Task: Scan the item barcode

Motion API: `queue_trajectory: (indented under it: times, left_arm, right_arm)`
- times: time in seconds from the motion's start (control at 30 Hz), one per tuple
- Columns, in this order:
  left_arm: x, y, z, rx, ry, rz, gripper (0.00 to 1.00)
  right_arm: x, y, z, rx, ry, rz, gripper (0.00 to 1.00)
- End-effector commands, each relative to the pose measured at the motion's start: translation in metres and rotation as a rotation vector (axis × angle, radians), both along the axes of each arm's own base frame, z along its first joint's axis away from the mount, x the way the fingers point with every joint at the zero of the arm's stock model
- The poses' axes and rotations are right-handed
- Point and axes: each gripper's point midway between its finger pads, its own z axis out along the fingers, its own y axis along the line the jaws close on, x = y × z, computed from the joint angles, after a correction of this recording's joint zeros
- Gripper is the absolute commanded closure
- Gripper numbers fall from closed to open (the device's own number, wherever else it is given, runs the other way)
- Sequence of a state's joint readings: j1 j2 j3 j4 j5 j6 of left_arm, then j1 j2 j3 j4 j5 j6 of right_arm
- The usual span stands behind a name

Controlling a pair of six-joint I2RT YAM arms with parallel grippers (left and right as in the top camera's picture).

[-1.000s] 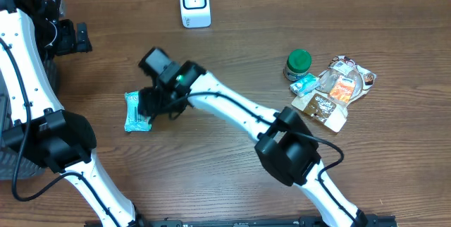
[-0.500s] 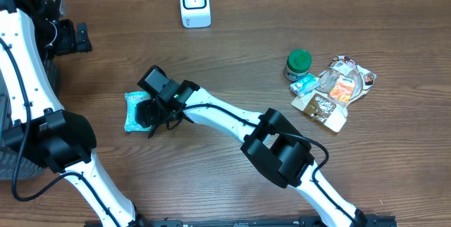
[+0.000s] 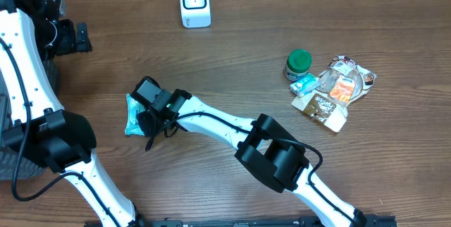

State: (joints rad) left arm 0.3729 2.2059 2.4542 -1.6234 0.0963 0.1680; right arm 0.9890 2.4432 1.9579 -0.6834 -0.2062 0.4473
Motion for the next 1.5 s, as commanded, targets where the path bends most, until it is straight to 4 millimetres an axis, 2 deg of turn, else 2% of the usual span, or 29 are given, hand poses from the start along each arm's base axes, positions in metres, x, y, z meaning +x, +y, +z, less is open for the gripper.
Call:
queue_trajectory:
  times: [0.0, 0.1, 0.23, 0.33, 0.37, 0.4, 0.43, 0.47, 0.57, 0.67, 0.8, 0.87, 0.9, 0.93, 1.0, 1.17, 1.3, 1.4, 1.47]
  left_arm:
    - [0.002, -0.003, 0.012, 0.011, -0.036, -0.016, 0.01]
    - [0.002, -0.003, 0.012, 0.011, -0.036, -0.016, 0.0]
    - [0.002, -0.003, 0.012, 0.011, -0.036, -0.016, 0.0]
    - [0.002, -0.003, 0.012, 0.011, -0.036, -0.016, 0.0]
    - [0.002, -0.003, 0.012, 0.011, -0.036, -0.016, 0.0]
    - [0.002, -0.003, 0.012, 0.011, -0.036, -0.016, 0.0]
    - [0.002, -0.003, 0.012, 0.011, -0.036, -0.016, 0.0]
    - [0.002, -0.003, 0.012, 0.011, -0.036, -0.016, 0.0]
    - [0.002, -0.003, 0.012, 0.011, -0.036, -0.016, 0.0]
    - [0.002, -0.003, 0.012, 0.011, -0.036, -0.016, 0.01]
    - [0.002, -0.003, 0.012, 0.011, -0.036, -0.016, 0.0]
    - [0.002, -0.003, 0.012, 0.011, -0.036, -0.016, 0.01]
    - [0.002, -0.003, 0.012, 0.011, -0.036, -0.016, 0.0]
    - [0.002, -0.003, 0.012, 0.011, -0.036, -0.016, 0.0]
    - [0.002, -0.003, 0.012, 0.011, -0.036, -0.016, 0.0]
    - [0.002, -0.003, 0.012, 0.011, -0.036, -0.016, 0.0]
    - [0.002, -0.003, 0.012, 0.011, -0.036, -0.016, 0.01]
    - [0.002, -0.003, 0.012, 0.011, -0.036, -0.016, 0.0]
    - [0.002, -0.003, 0.012, 0.011, -0.036, -0.016, 0.0]
  right_arm:
    - [0.007, -0.036, -0.031, -0.158, -0.001, -0.047, 0.96]
    - [0.021, -0.054, -0.023, -0.203, 0.006, -0.079, 0.96]
    - [0.041, -0.082, -0.002, -0.244, -0.006, -0.049, 0.96]
    - [0.052, -0.111, 0.011, -0.292, -0.002, 0.006, 0.96]
    - [0.055, -0.133, 0.015, -0.337, 0.012, 0.062, 0.94]
    - [0.056, -0.144, 0.015, -0.36, 0.028, 0.082, 0.92]
    - [0.056, -0.156, 0.015, -0.382, 0.049, 0.088, 0.87]
    - [0.059, -0.176, 0.015, -0.411, 0.09, 0.067, 0.8]
    - [0.068, -0.199, 0.021, -0.405, 0.157, 0.007, 0.76]
    - [0.075, -0.196, 0.038, -0.335, 0.195, -0.053, 0.73]
    - [0.086, -0.182, 0.071, -0.243, 0.178, -0.063, 0.69]
    - [0.088, -0.173, 0.087, -0.198, 0.164, -0.056, 0.62]
    - [0.088, -0.168, 0.093, -0.175, 0.161, -0.049, 0.51]
    - [0.086, -0.161, 0.098, -0.15, 0.164, -0.041, 0.46]
    - [0.079, -0.15, 0.101, -0.12, 0.189, -0.056, 0.42]
    - [0.057, -0.13, 0.088, -0.122, 0.236, -0.049, 0.48]
    - [0.029, -0.119, 0.063, -0.167, 0.284, -0.023, 0.51]
    - [0.011, -0.118, 0.046, -0.203, 0.315, -0.003, 0.51]
    - [0.005, -0.127, 0.032, -0.266, 0.324, -0.038, 0.51]
